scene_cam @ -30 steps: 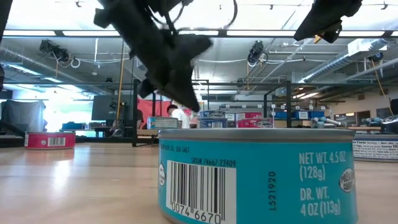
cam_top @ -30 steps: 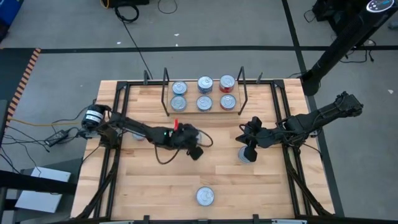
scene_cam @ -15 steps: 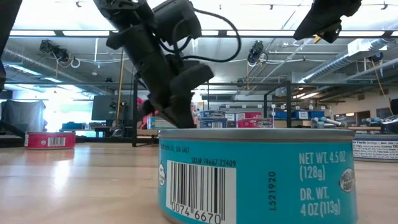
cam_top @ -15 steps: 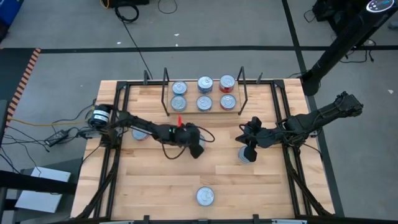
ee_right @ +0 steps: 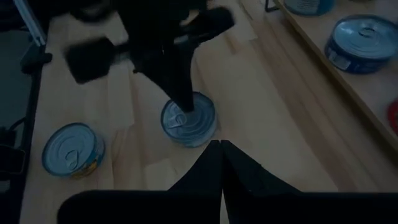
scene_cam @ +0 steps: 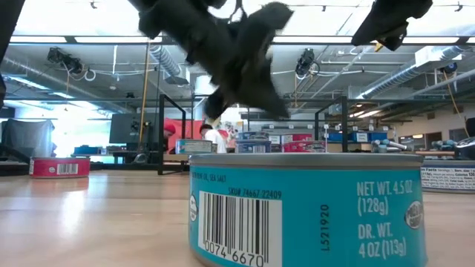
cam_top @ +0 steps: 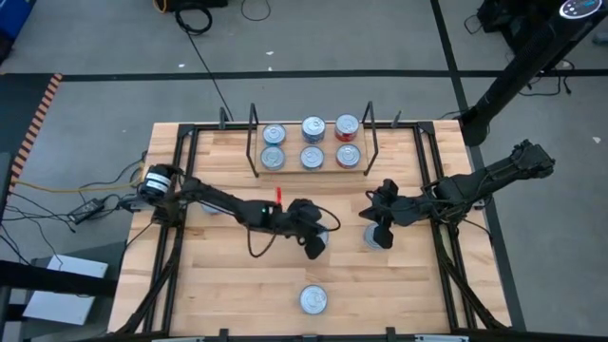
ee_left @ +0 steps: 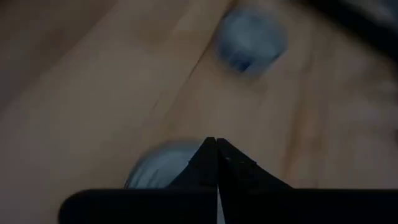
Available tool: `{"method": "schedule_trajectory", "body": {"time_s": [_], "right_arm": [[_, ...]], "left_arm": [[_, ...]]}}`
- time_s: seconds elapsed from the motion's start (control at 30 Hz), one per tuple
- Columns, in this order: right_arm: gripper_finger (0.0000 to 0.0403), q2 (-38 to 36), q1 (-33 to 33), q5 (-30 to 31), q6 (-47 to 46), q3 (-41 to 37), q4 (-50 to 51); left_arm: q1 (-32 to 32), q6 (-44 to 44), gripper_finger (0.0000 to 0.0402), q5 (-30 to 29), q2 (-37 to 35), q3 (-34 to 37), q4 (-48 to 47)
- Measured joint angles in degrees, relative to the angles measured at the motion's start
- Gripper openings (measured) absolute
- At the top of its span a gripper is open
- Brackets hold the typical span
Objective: Stack canned seafood by type on shelf
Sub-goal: Stack the center light blue tuna can on top of the other light blue tuna can on the shelf
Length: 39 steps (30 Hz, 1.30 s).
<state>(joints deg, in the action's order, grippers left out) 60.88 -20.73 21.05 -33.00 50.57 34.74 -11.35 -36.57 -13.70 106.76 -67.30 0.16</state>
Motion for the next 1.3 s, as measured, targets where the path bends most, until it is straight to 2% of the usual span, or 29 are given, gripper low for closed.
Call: {"method": "schedule_trajectory", "body": {"time_s": [0.13, 0.2, 0.3, 0.47, 0.57, 0.67, 0.8, 1.07, 1.3], "right_arm": [[0.0008, 3.7, -0.1, -1.4, 2.7, 0.1, -2.4], [0.0005, 7.5, -0.2, -3.7, 4.2, 0.1, -4.9], [0.0004, 13.4, -0.9, -7.3, 6.0, 0.0, -9.4], [0.0003, 20.7, -2.2, -8.8, 5.8, 0.0, -17.9], [0.0003, 24.9, -2.4, -10.3, 6.7, 0.0, -24.1], [0.0003, 29.3, -2.0, -12.1, 8.0, 0.0, -29.1], [0.0003, 34.6, -1.2, -13.0, 8.5, 0.0, -33.9], [0.0003, 42.7, 0.3, -13.5, 8.4, 0.0, -37.5], [0.0003, 44.1, 1.9, -13.2, 6.7, 0.0, -38.9]], "left_arm": [[1.0, 7.6, 0.0000, 1.7, -2.5, -0.1, 4.7], [2.0, 8.1, 0.0000, 3.2, -2.4, 2.0, 8.0], [3.7, 6.3, 0.0000, 5.9, -2.1, 7.3, 17.5], [5.1, 4.7, 0.0000, 6.2, -2.3, 18.4, 37.6], [6.0, 4.1, 0.0000, 5.3, -2.3, 23.8, 44.0], [6.6, 3.7, 0.0000, 4.9, -2.2, 28.0, 46.3], [6.9, 3.4, 0.0000, 5.9, -2.2, 29.9, 46.5], [7.0, 4.6, 0.0000, 5.7, 1.8, 29.9, 46.7], [7.0, 4.8, 0.0000, 7.0, 4.8, 27.7, 47.2]]}}
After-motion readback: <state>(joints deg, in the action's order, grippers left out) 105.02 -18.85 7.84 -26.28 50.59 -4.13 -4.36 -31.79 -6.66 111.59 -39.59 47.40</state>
